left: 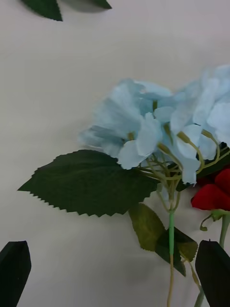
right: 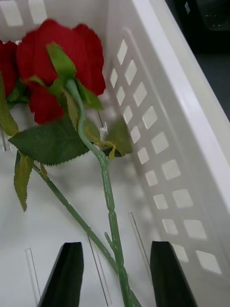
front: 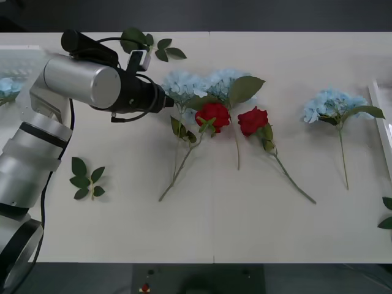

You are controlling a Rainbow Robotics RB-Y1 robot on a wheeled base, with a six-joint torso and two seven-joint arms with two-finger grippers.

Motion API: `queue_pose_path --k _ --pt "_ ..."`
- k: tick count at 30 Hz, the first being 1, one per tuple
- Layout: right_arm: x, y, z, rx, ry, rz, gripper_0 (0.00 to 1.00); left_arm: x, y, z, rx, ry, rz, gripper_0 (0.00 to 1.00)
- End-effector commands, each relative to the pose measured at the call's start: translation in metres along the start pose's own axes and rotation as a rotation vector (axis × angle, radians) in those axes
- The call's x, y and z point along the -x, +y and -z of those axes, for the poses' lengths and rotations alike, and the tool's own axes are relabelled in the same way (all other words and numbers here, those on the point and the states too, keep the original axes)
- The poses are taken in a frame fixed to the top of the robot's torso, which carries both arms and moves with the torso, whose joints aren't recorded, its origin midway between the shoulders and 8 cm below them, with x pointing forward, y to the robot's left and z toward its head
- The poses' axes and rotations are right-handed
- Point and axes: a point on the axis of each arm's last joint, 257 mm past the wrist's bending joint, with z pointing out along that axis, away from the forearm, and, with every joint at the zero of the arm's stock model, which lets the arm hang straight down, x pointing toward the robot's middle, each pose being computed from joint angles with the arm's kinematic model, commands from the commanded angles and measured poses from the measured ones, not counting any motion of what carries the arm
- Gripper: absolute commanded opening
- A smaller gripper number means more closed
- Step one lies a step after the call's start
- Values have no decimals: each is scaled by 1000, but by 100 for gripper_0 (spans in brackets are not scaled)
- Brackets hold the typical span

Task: Put the red flowers into the right box and the blue flowers into the left box

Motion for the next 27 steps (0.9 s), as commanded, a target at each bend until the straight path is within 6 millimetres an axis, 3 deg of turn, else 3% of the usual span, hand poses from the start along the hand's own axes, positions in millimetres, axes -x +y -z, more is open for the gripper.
queue_pose_path --k 1,5,13,19,22,27 --pt "28 7 4 19 -6 67 100 22 -13 1 35 -71 -49 100" --pt "37 32 10 95 51 170 100 11 -21 -8 53 -58 -92 100" --pt "59 131 41 367 146 281 100 -2 -38 -24 77 -80 -117 100" --pt "61 216 69 527 201 214 100 -6 -41 -27 73 -78 -125 100" --pt "59 244 80 550 239 166 100 -7 -44 -31 62 -93 -128 100" --pt "49 268 88 506 286 169 100 -10 -39 -44 62 -116 -138 100"
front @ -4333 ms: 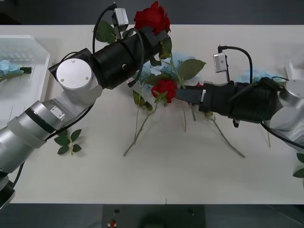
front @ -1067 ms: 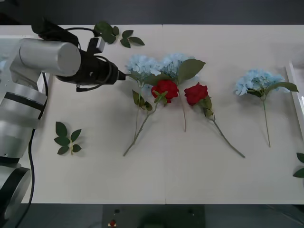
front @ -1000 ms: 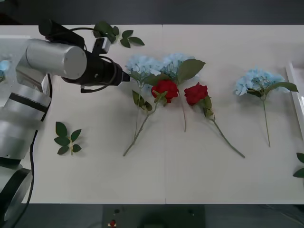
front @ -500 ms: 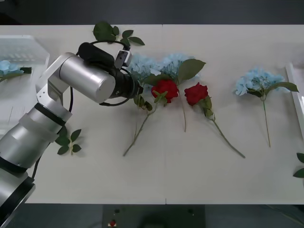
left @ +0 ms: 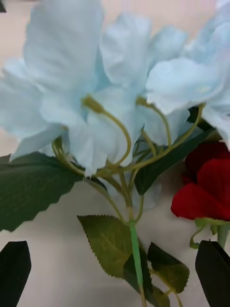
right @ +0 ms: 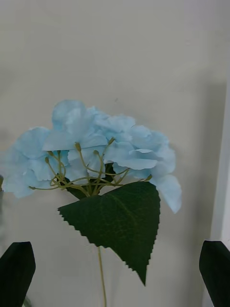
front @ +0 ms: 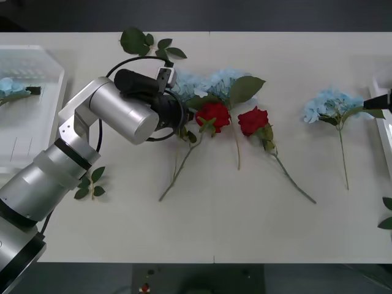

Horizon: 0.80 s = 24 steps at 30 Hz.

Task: Put the red flowers into the right box and the blue flowers into the left box

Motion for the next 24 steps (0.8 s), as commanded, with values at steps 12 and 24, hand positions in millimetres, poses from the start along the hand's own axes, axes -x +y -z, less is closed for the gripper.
queue_pose_path --k 12,24 --pt "-46 10 -39 -170 150 68 100 -3 13 -19 19 -35 -53 91" --pt "-63 26 -85 -178 159 142 100 -10 21 -22 35 -20 -63 0"
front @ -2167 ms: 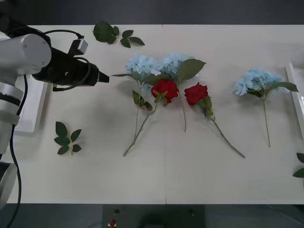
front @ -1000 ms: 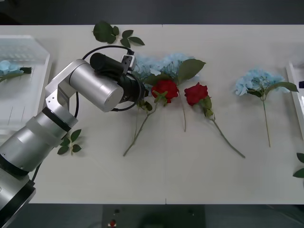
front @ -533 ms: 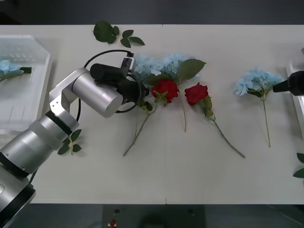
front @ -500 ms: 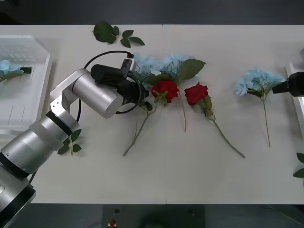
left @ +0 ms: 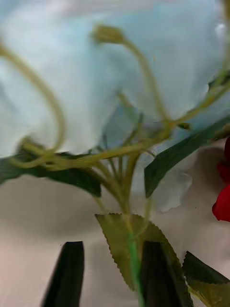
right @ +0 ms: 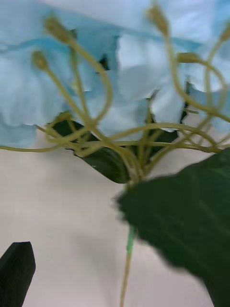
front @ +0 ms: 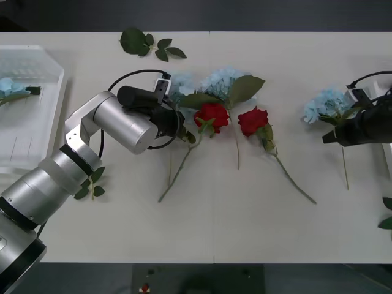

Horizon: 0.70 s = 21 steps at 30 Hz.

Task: Put the red flowers into the right box and the blue flowers into the left box

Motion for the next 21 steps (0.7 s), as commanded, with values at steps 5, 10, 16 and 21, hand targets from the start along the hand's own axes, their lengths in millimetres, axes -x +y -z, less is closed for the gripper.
queue_pose_path --k 5,10,16,21 --pt "8 -4 -8 -26 -46 11 100 32 12 15 5 -64 -28 0" --pt "6 -5 -15 -44 -61 43 100 62 27 43 -22 -97 43 0" --pt "2 -9 -18 -68 -52 76 100 110 75 114 2 -122 133 0" --pt "2 -4 -21 -62 -55 82 60 133 142 176 84 -135 180 0"
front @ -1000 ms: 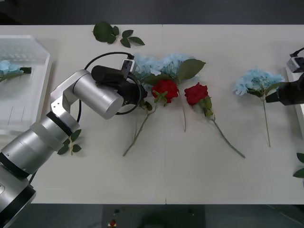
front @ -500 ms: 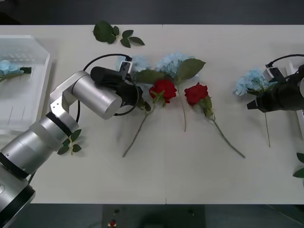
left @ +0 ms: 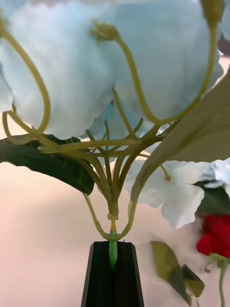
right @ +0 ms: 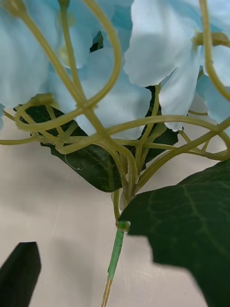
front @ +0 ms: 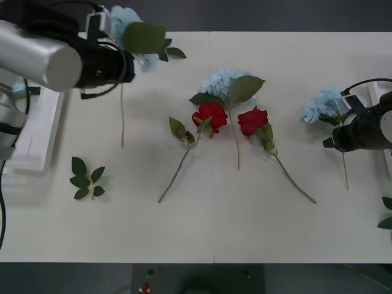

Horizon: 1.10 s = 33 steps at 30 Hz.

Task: Put the red flowers into the right box and the blue flowers into the left box

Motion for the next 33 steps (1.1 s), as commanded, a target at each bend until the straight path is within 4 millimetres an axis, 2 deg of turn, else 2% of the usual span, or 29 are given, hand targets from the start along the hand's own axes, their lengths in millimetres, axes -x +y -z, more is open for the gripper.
queue_pose_path --k 1,2,3,5,6,8,10,11,13,14,15,18,19,21,23,25,27,28,33 --pt "7 8 -2 14 -20 -16 41 49 60 59 106 -49 -43 0" --pt "8 9 -3 15 -25 -17 26 56 81 74 146 -51 -40 0" --pt "9 10 -3 17 -27 -17 19 61 92 82 169 -56 -37 0" --pt "9 10 -5 15 -35 -16 2 78 137 110 289 -78 -54 0" --pt "8 10 -6 15 -35 -14 0 83 148 117 323 -87 -63 0" --pt "8 13 -9 18 -47 -7 0 97 187 141 448 -113 -97 0" --pt "8 14 -9 18 -51 -2 0 99 209 152 510 -114 -109 0" --pt "8 16 -10 21 -57 1 0 102 236 165 583 -119 -119 0" --pt "9 15 -10 19 -60 3 0 103 270 178 667 -123 -158 0" --pt "8 14 -10 18 -58 2 0 101 289 182 704 -124 -183 0" --pt "9 14 -10 18 -59 5 0 101 296 183 717 -128 -194 0" --pt "11 13 -9 18 -66 6 0 89 344 187 773 -127 -243 0" --pt "11 13 -9 17 -66 5 0 86 351 188 779 -123 -244 0" --pt "17 12 -4 22 -78 7 0 73 378 187 802 -108 -255 0" --pt "23 16 3 40 -93 1 0 66 394 186 812 -109 -266 0" --pt "31 22 14 76 -103 -27 0 59 407 186 822 -104 -286 0" --pt "42 34 34 137 -112 -54 0 46 425 185 835 -92 -288 0" --pt "44 37 39 152 -112 -62 0 42 427 183 832 -88 -285 0" --pt "80 72 88 334 -134 -145 0 18 441 167 828 -69 -287 0"
